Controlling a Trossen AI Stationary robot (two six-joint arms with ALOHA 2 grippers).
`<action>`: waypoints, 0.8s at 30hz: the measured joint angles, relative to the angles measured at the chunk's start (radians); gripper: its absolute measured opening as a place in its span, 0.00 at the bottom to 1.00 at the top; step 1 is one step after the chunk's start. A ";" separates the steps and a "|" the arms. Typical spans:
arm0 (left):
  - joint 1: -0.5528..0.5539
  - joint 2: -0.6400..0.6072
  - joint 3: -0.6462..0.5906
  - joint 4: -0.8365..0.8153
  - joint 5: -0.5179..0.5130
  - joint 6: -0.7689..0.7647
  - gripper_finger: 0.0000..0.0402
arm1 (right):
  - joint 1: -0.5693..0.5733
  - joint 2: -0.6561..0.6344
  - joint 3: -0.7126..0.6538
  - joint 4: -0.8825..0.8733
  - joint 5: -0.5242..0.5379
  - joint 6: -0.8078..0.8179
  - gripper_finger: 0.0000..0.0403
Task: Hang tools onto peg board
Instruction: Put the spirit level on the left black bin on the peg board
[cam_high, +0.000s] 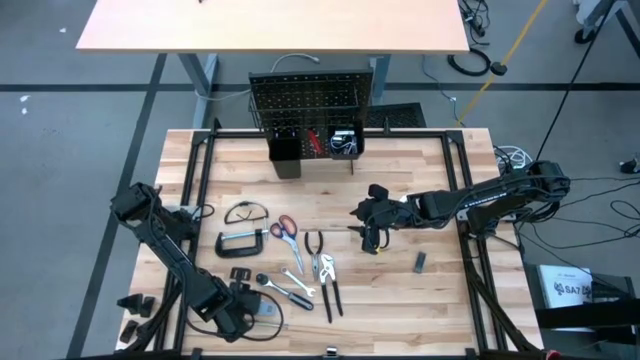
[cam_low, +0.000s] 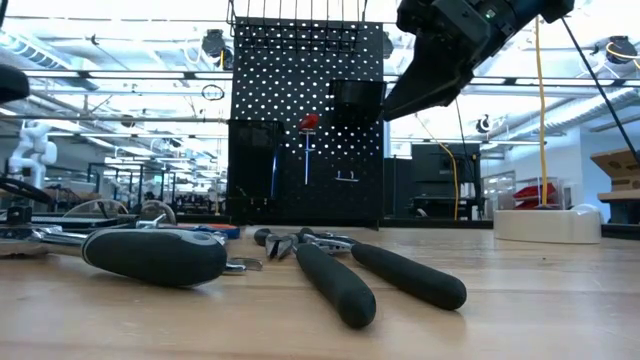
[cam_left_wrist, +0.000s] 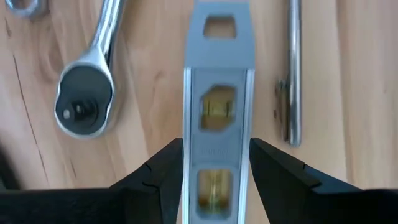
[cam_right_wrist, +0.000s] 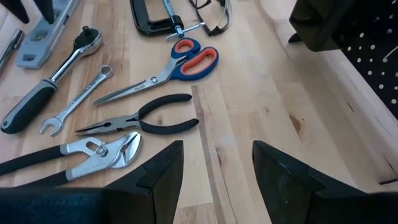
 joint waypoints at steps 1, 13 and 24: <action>0.000 0.000 0.000 0.011 -0.005 -0.004 0.44 | 0.000 0.000 0.000 0.005 0.000 0.000 0.46; 0.021 0.000 0.000 0.061 -0.028 -0.081 0.44 | 0.000 0.000 0.000 0.008 0.000 0.000 0.46; 0.019 0.000 0.000 0.028 -0.043 -0.088 0.44 | 0.000 0.000 0.000 0.007 0.000 0.000 0.46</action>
